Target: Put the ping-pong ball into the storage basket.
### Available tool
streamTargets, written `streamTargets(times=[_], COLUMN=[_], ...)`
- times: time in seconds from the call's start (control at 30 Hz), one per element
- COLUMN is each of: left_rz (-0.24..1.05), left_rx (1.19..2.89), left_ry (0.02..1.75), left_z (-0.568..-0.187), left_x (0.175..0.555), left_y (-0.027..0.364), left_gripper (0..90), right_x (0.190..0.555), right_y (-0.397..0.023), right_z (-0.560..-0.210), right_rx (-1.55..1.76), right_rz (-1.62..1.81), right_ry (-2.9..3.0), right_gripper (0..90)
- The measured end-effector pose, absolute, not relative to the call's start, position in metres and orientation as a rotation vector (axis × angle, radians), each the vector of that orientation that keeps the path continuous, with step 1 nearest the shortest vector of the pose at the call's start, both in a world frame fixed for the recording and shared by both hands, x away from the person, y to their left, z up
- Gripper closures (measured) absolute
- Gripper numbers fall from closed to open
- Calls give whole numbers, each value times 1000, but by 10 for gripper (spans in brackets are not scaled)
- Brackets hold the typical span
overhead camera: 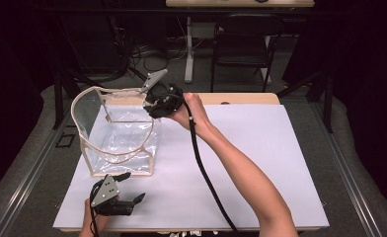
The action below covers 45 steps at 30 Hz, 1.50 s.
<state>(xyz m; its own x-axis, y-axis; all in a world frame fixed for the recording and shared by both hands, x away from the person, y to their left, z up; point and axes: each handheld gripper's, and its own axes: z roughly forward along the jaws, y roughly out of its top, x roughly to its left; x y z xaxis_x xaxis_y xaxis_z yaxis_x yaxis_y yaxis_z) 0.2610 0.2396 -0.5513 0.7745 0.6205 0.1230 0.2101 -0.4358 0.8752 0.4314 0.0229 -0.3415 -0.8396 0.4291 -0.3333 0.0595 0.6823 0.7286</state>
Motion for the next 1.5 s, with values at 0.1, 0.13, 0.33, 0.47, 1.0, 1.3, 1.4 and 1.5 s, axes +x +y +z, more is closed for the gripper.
streamTargets(times=[0.1,0.13,0.33,0.47,1.0,1.3,1.4,1.5], left_rz=[540,539,540,540,537,535,538,537], left_rx=[2010,2010,2008,2009,2007,2008,2008,2008], left_ry=[620,619,620,619,619,620,620,619], left_z=[-551,-551,-551,-551,-551,-551,-551,-551], left_x=[261,261,261,261,261,261,261,261], left_y=[239,239,240,239,239,240,240,239], left_gripper=[162,162,162,162,162,162,162,162], right_x=[431,431,430,430,426,425,424,423], right_y=[27,28,35,38,56,64,68,71], right_z=[-341,-341,-341,-343,-348,-352,-354,-355], right_rx=[370,365,352,350,308,292,287,271], right_rz=[1017,1018,1013,1010,1001,986,979,971], right_ry=[2412,2410,2417,2425,2445,2468,2472,2479], right_gripper=[508,507,507,508,508,507,507,507])
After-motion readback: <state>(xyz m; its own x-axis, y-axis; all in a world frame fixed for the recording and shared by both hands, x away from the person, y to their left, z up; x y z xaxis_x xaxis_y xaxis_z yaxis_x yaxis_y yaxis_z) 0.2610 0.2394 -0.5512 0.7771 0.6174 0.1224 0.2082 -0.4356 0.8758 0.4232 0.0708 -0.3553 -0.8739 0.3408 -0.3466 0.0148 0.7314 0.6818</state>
